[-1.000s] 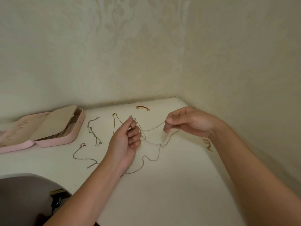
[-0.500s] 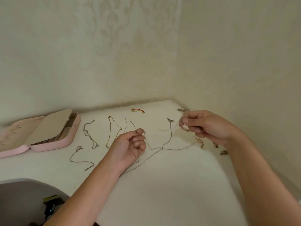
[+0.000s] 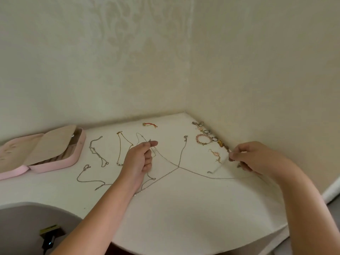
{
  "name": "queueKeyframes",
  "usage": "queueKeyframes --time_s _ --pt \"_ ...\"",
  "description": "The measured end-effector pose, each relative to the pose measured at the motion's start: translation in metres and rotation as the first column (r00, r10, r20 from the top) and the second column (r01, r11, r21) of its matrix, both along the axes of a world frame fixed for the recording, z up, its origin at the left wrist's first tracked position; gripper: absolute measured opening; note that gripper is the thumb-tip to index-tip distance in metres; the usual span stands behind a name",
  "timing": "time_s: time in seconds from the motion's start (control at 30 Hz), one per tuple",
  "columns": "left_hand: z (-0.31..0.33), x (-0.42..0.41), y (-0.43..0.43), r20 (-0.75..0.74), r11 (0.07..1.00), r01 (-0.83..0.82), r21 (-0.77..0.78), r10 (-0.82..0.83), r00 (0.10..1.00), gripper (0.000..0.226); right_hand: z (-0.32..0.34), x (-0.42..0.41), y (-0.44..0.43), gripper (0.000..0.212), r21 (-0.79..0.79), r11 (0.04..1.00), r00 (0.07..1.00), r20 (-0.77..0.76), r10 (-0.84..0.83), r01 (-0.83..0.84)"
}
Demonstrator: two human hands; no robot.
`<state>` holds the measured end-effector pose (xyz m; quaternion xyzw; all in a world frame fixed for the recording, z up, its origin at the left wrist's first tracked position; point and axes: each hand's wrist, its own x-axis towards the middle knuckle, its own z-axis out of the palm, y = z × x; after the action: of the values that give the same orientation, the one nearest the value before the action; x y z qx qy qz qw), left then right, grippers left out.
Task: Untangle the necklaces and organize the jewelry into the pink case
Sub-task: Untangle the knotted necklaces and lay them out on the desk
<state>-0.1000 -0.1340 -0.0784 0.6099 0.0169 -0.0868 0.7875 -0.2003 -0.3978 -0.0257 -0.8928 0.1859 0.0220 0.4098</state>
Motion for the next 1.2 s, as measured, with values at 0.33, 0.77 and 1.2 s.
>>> queueKeyframes --time_s 0.33,0.77,1.2 --pt "0.008 -0.017 -0.004 0.133 0.943 0.156 0.293 -0.201 0.970 0.031 -0.005 0.008 0.043 0.014 -0.483 0.874 0.996 0.032 0.086 -0.060" --pt "0.011 -0.026 0.007 0.250 0.948 0.212 0.238 -0.271 0.930 0.031 -0.014 0.096 0.075 0.018 0.443 0.824 0.923 0.306 0.232 -0.354" --pt "0.018 -0.016 0.038 0.047 0.931 0.154 -0.330 -0.146 0.988 0.025 -0.025 0.116 0.047 0.026 0.722 0.678 0.980 0.199 -0.011 -0.139"
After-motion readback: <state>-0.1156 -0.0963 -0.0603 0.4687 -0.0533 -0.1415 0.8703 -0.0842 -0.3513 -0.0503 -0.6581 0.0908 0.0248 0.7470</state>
